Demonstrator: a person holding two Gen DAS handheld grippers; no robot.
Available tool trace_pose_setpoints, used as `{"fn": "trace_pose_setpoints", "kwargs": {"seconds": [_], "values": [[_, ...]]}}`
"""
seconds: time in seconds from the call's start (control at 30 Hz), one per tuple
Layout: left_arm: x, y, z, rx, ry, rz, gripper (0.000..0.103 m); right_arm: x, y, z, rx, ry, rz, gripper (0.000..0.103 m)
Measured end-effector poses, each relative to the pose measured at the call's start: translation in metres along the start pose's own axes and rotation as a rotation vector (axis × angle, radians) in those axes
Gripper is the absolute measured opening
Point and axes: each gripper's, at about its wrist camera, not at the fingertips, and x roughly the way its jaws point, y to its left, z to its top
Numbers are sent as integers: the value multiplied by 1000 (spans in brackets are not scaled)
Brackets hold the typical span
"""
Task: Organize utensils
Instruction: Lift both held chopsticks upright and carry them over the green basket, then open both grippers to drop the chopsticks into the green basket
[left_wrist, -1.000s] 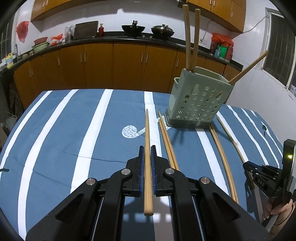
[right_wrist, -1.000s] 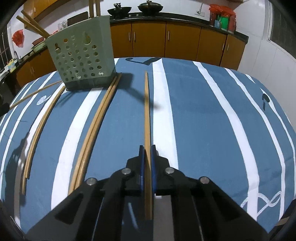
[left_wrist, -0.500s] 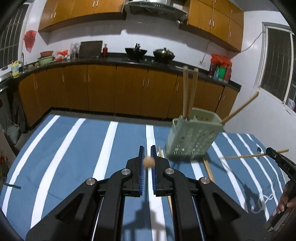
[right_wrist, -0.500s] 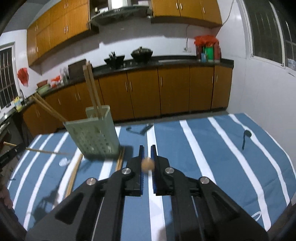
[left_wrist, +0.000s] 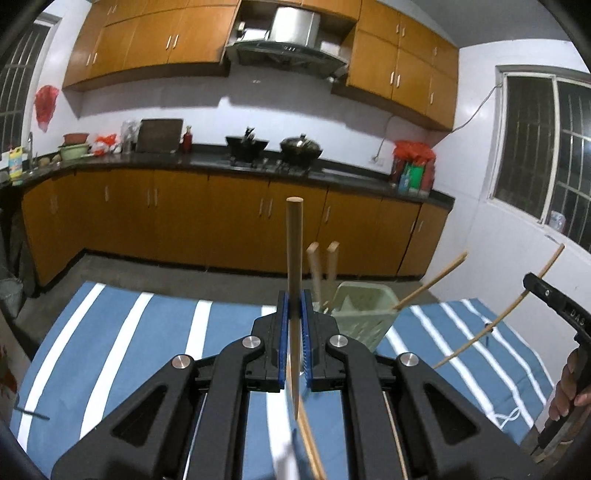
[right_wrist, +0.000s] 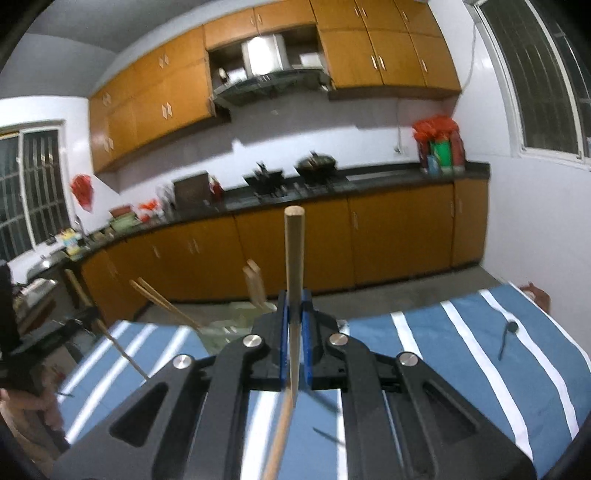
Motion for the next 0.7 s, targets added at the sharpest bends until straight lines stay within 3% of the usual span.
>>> {"fn": "trace_pose_setpoints", "kwargs": {"seconds": [0.3,0.57,0.7], "values": [[-2,-38,42,32,-148,-37,7,-6,32,41,-31,-156,66,8],[16,-49,69,2,-266,-3,7,26,45,55,-56,-198,63,8],[33,-48,69,-23,-278,10,7,49,48,53,-81,-176,55,8]]}}
